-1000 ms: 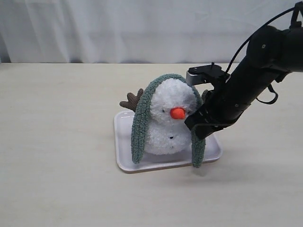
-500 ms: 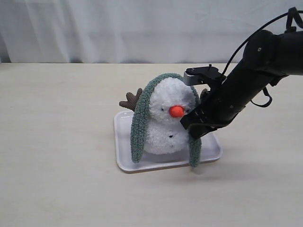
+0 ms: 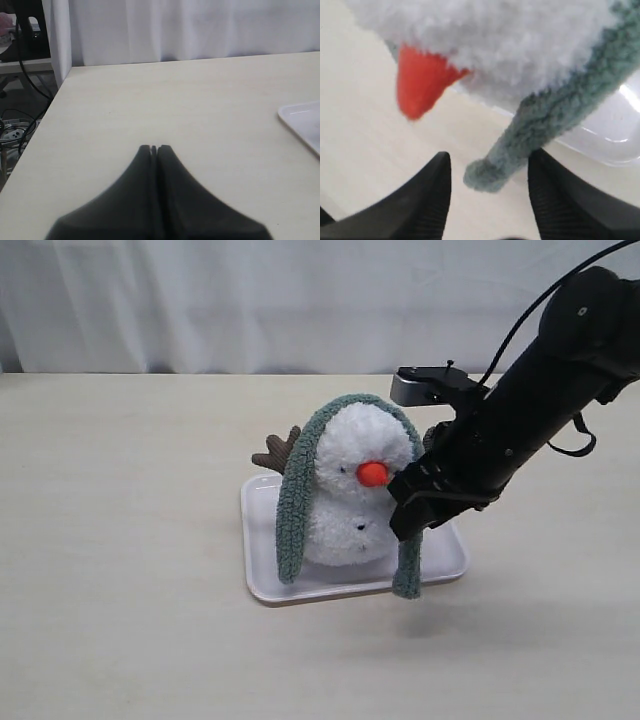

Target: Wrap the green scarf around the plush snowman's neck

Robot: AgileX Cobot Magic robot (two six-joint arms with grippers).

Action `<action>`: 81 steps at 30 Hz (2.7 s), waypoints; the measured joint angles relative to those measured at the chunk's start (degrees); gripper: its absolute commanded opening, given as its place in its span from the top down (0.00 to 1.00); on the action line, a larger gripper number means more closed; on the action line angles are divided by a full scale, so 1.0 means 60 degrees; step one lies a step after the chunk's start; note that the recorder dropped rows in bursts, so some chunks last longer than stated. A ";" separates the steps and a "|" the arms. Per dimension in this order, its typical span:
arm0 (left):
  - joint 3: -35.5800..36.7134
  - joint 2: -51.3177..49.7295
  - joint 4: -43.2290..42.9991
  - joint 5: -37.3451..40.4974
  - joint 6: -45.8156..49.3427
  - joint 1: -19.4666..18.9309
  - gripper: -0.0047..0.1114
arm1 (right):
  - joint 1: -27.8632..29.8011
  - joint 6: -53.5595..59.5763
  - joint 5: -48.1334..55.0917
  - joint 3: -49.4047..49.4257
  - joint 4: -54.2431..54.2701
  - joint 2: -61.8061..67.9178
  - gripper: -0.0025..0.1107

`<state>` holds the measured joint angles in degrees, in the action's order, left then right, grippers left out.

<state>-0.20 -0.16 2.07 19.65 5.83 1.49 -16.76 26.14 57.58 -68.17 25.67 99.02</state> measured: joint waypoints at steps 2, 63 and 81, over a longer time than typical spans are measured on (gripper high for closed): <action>0.0000 0.0000 0.0000 0.0000 0.0000 0.0000 0.96 | 0.0000 -0.0138 0.0364 0.0000 -0.0117 -0.0145 0.57; 0.0000 0.0000 -0.1533 -0.6070 -0.6273 0.0000 0.96 | 0.0000 -0.0056 -0.5888 0.5308 -0.0577 -1.2662 0.94; -0.4728 -0.7638 -1.1501 -0.8164 -1.3570 0.0000 0.96 | 0.0000 -0.0038 -0.6262 0.5448 -0.0577 -1.3205 0.94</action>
<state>-28.56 -45.98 -66.94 -29.33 -75.59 1.49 -16.76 25.92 20.01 -35.48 22.21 19.79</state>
